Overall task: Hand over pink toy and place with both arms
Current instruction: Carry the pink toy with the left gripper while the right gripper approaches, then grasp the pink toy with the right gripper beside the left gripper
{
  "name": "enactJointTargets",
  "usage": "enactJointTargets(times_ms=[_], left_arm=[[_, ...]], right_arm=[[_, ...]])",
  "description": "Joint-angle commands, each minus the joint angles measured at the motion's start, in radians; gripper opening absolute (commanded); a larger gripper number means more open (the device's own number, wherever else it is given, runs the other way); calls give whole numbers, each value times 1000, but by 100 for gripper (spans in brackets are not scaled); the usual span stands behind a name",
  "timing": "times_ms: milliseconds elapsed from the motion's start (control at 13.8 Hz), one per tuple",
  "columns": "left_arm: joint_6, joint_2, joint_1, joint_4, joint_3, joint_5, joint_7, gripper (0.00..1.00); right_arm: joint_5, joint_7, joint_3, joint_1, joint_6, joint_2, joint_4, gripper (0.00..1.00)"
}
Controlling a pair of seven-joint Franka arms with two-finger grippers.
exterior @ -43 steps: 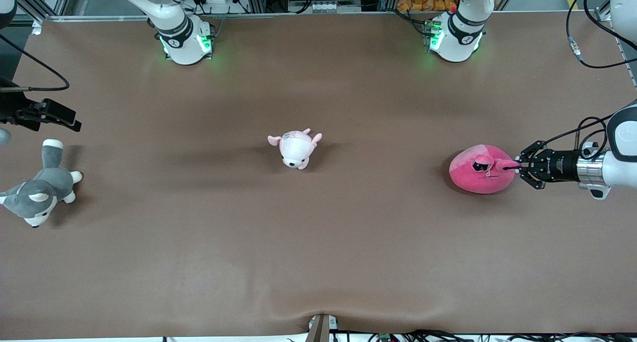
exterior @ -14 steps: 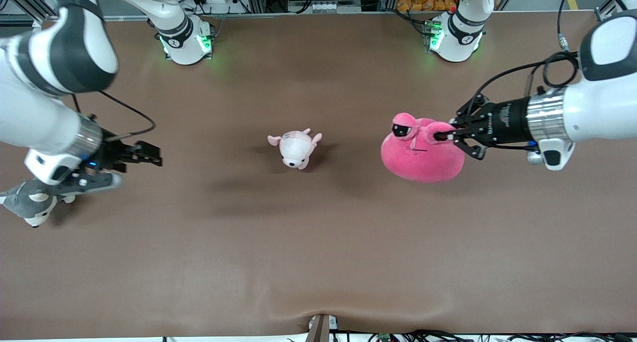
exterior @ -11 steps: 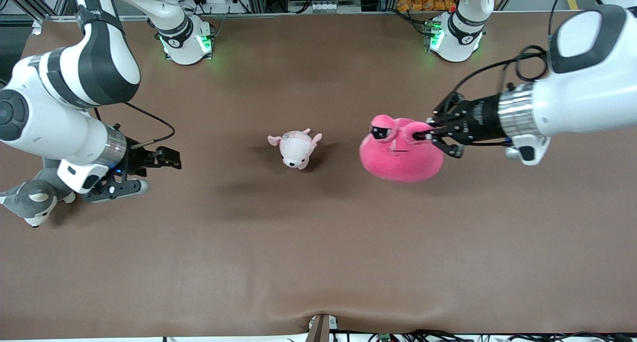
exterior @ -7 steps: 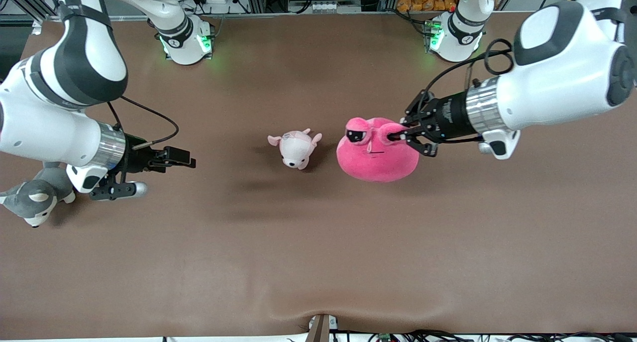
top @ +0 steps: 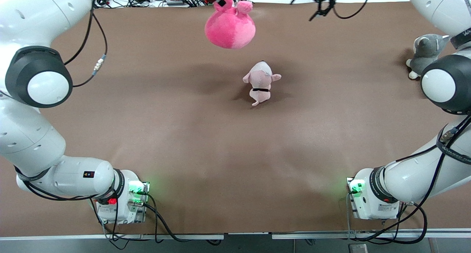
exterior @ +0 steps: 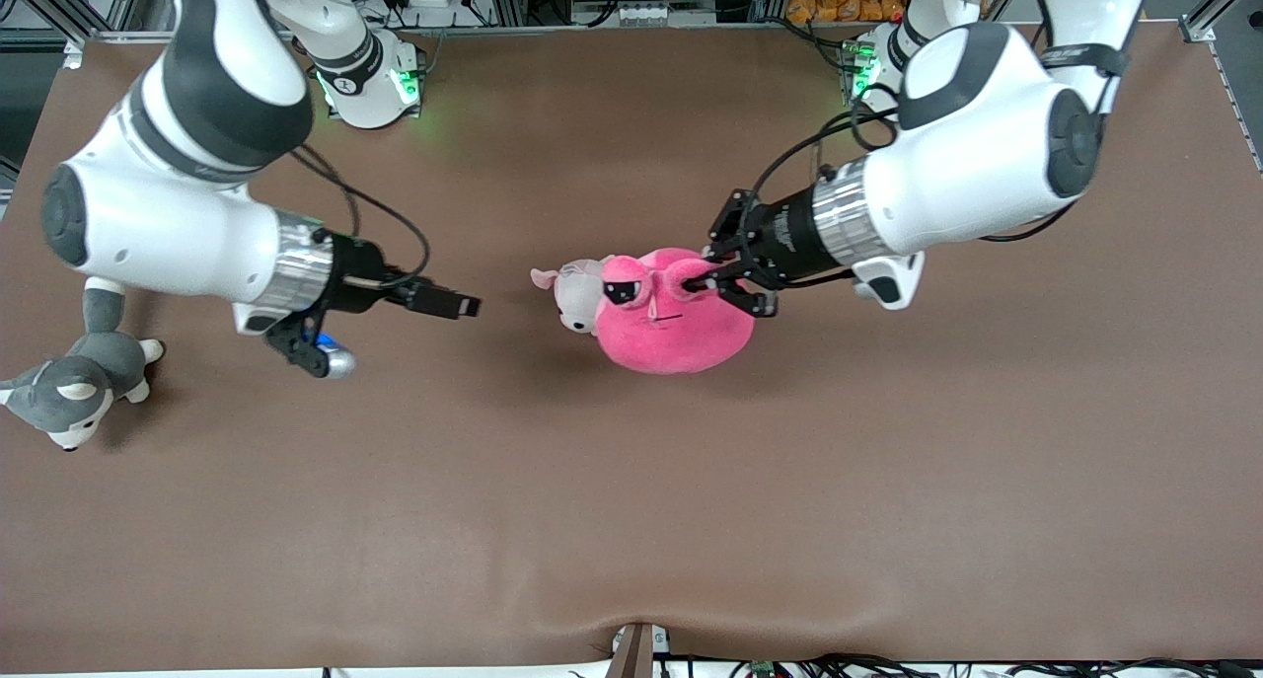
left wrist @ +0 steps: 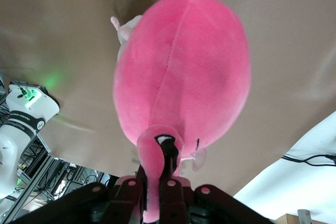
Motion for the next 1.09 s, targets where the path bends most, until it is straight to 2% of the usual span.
enactJointTargets(times_ms=[0,145,508,1015], left_arm=[[32,14,-38,15,5,24,-34,0],[32,25,-44,15,5,24,-72,0],[35,49,-71,18,4,12,-166,0],[52,54,-78,18,4,11,-187,0]], right_arm=[[106,204,-7,44,61,19,28,100],[126,299,-7,88,101,28,28,100],[122,358,-9,188,208,48,26,100],[110,387,-10,204,210,59,15,98]])
